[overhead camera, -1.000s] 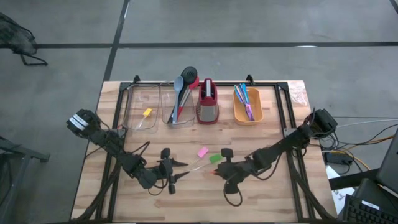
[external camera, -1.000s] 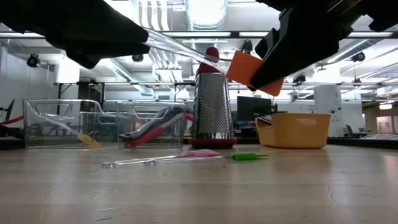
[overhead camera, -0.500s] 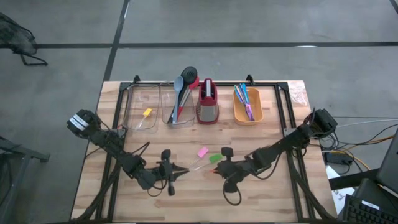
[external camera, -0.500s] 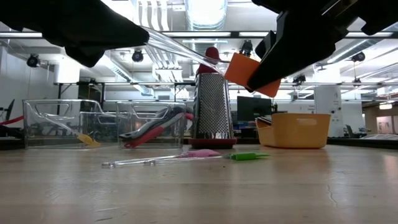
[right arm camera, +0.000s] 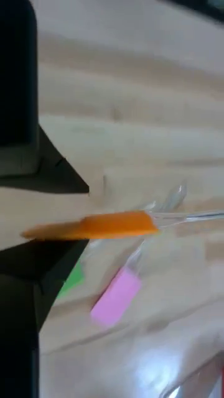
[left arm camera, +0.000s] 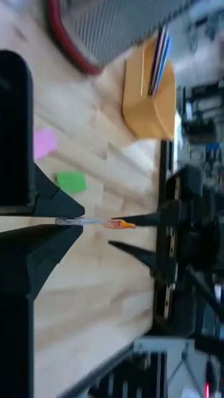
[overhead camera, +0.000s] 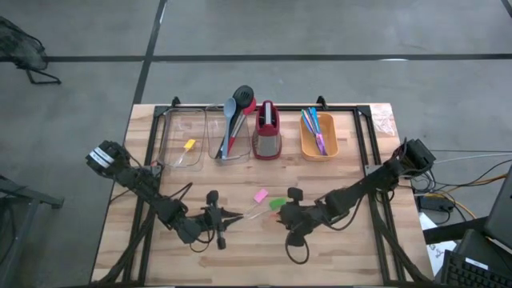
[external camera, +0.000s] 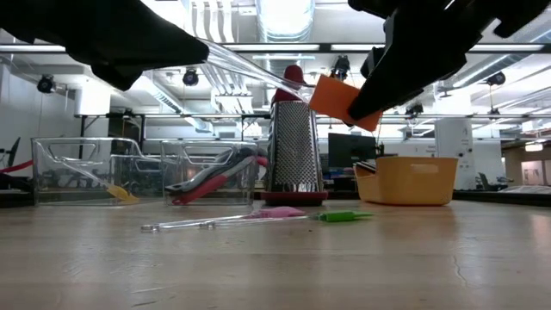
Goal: Pick & Place Kitchen Items
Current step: Put the orange spatula into the left transparent bin
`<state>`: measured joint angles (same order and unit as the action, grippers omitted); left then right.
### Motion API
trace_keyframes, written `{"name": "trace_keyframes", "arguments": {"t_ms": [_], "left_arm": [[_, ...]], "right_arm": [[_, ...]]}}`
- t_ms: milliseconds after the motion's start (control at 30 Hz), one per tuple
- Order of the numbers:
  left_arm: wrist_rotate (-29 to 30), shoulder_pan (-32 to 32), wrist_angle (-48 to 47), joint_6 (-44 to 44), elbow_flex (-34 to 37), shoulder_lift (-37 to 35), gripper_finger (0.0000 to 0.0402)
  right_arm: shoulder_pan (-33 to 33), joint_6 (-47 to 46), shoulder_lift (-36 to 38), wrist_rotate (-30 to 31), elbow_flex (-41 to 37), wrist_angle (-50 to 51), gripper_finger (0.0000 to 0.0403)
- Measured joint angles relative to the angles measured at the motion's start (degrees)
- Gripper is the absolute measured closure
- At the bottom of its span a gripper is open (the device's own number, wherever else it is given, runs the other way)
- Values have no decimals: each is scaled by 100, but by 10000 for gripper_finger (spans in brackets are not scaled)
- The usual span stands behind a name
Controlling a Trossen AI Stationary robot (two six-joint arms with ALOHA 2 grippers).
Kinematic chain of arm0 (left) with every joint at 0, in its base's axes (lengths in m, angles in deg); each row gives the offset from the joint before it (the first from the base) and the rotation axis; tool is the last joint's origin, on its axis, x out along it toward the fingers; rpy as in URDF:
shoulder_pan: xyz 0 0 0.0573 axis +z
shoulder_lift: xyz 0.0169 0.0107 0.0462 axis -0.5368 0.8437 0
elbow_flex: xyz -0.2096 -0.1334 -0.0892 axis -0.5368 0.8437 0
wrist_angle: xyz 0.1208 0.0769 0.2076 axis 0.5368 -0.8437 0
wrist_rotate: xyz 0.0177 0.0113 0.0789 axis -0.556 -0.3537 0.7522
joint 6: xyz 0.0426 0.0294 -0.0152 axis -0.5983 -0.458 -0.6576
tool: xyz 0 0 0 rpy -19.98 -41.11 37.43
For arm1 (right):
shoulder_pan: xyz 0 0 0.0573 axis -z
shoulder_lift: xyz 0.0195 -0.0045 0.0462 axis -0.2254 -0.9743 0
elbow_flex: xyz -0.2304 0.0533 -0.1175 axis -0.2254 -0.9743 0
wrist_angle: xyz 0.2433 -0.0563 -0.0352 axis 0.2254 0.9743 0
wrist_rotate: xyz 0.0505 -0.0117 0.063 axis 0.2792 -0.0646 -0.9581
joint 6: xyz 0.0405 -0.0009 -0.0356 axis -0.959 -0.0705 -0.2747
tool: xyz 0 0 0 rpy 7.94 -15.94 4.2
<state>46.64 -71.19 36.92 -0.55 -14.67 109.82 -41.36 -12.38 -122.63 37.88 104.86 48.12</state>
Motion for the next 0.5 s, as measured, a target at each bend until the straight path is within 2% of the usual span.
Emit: {"name": "trace_keyframes", "arguments": {"t_ms": [200, 333, 500], "left_arm": [[1010, -78, -295, 24, 13, -2, 386], [1833, -257, -545, 116, 15, -22, 387], [2998, -573, -618, -96, 15, -75, 387]], "right_arm": [[-13, -679, 60, 493, 316, 1199, 222], [-38, -771, 60, 531, 355, 1348, 194], [-60, -789, 60, 568, 299, 1293, 180]]}}
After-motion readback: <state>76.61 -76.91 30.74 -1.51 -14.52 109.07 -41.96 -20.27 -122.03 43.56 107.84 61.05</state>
